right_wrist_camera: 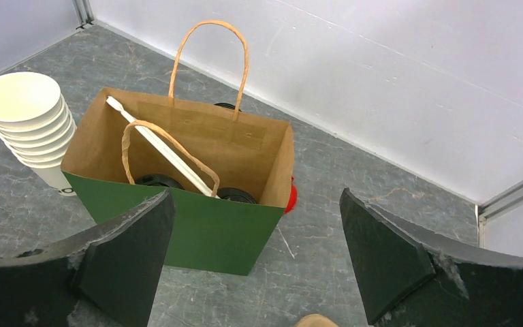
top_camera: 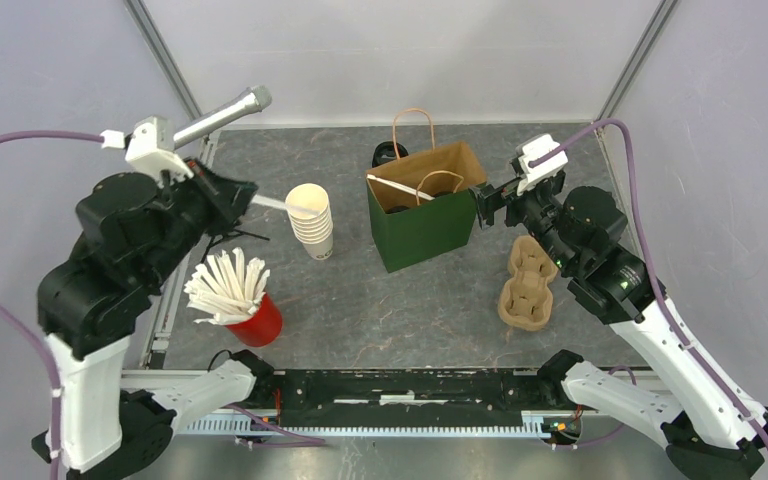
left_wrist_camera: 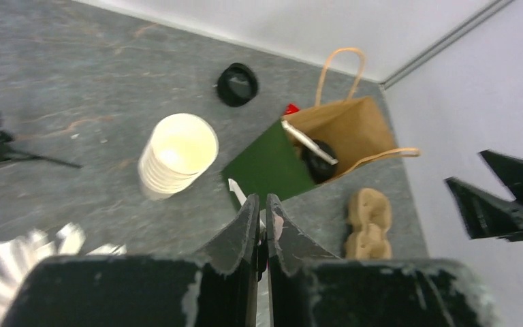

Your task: Pack the takeout coffee

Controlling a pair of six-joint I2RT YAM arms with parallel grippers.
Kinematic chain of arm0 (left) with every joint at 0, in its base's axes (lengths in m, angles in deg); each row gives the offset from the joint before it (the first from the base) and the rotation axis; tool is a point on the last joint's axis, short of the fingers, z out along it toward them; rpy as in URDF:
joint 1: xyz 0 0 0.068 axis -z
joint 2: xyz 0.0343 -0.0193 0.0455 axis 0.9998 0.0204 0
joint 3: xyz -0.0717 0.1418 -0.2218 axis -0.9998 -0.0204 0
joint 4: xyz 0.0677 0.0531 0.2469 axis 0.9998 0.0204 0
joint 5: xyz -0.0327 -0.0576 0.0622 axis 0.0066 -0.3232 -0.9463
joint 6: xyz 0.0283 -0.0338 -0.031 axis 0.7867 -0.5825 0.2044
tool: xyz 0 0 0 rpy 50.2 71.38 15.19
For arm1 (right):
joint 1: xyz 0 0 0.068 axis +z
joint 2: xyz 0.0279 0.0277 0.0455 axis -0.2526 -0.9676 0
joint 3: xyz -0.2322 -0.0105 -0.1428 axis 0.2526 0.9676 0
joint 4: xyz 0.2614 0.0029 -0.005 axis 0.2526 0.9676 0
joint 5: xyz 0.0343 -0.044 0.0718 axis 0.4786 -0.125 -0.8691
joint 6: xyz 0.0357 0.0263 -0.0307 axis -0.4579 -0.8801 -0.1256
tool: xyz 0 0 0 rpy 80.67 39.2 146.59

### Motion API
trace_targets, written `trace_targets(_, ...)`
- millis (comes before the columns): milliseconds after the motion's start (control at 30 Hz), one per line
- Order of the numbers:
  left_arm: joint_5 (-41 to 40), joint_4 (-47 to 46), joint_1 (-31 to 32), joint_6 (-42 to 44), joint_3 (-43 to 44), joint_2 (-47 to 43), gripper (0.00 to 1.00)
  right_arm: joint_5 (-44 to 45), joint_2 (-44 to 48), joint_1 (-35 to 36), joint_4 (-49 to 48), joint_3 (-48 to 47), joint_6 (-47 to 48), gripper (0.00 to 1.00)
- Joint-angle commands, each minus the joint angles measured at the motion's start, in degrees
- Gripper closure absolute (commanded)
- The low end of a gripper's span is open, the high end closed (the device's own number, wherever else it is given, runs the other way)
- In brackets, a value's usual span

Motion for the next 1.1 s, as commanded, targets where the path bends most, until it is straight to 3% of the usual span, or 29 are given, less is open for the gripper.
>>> trace_targets(0,7.9,-19.5,-0.1,-4.1,-4.7,1.7,0.88,0.9,-0.1,-0.1,-1.0,-2.7,-0.1,0.02)
trace_targets(267,10.9,-46.7,-0.1,-9.3,-14.7,7.0,0.88,1.3,0.1,-0.1,-1.9,-2.4,1.2,0.02)
trace_targets(567,16.3,-56.7,-0.1,-15.1,-18.7,16.6,0.89,2.7,0.5,-0.1,-1.6,-3.5,2.4,0.02)
trace_targets(1067,26.9,-69.2,-0.1,-24.3,-33.3,22.3,0.85,3.8,-2.3,-0.1,0.8,-5.7,-0.5,0.02)
